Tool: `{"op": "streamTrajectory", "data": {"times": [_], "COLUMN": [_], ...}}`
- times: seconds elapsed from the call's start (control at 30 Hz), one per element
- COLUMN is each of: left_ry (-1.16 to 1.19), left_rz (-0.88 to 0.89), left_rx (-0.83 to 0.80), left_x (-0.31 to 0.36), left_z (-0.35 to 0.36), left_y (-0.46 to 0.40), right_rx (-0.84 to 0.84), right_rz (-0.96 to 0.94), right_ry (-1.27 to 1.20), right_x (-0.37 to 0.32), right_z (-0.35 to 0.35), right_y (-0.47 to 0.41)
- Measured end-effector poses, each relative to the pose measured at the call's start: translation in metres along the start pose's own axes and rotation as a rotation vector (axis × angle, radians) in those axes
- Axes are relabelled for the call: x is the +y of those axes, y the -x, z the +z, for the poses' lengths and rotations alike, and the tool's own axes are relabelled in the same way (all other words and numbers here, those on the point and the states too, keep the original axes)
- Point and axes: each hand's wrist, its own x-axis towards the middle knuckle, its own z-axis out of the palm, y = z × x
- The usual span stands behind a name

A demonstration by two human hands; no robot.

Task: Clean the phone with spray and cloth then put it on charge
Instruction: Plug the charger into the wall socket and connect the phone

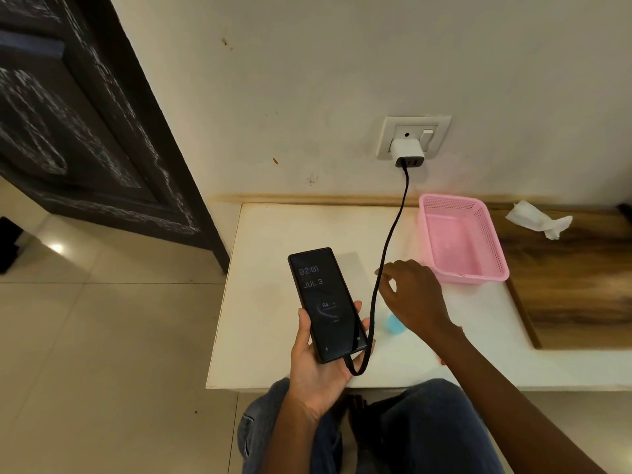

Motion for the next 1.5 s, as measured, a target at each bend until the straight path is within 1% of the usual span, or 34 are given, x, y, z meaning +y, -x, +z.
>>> {"op": "streamTrajectory", "data": {"times": [0.33, 0.4, 0.5, 0.57, 0.7, 0.8, 0.9, 0.93, 1.03, 1.1, 1.2, 1.37, 1.5], "left_ry": [0.031, 0.027, 0.034, 0.029, 0.074, 0.103, 0.107, 0.103, 0.117, 0.141, 0.134, 0.043, 0.09], "left_rz": [0.012, 0.015, 0.032, 0.049, 0.065, 0.07, 0.098, 0.111, 0.132, 0.135, 0.148, 0.185, 0.209], "left_rx": [0.005, -0.005, -0.03, -0.049, -0.08, -0.073, -0.068, -0.068, -0.093, -0.112, -0.111, -0.064, -0.088], "left_x": [-0.001, -0.002, -0.002, -0.001, 0.0, -0.001, 0.0, 0.0, 0.0, 0.001, 0.004, 0.009, 0.015], "left_z": [-0.001, -0.002, -0.002, -0.001, -0.003, -0.004, -0.004, -0.003, -0.003, -0.002, 0.002, 0.006, 0.006], "left_y": [-0.002, -0.002, -0.001, -0.001, -0.004, -0.004, -0.004, -0.004, -0.004, -0.004, -0.003, 0.0, 0.003], "right_rx": [-0.049, -0.022, -0.014, -0.005, 0.013, -0.047, -0.105, -0.123, -0.202, -0.241, -0.172, -0.121, -0.081], "right_rz": [-0.081, -0.085, -0.063, -0.008, 0.193, 0.426, 0.488, 0.555, 0.843, 0.962, 1.015, 0.995, 0.951], "right_ry": [0.063, 0.025, -0.097, -0.196, -0.393, -0.682, -0.945, -1.022, -1.211, -1.32, -1.376, -1.396, -1.46], "right_x": [-0.007, -0.011, -0.02, -0.025, -0.037, -0.044, -0.054, -0.058, -0.064, -0.066, -0.064, -0.058, -0.05], "right_z": [-0.008, -0.011, -0.013, -0.014, -0.016, -0.021, -0.026, -0.025, -0.014, -0.008, -0.004, -0.004, -0.006], "right_y": [0.002, 0.005, 0.016, 0.027, 0.051, 0.071, 0.09, 0.093, 0.093, 0.093, 0.096, 0.091, 0.083]}}
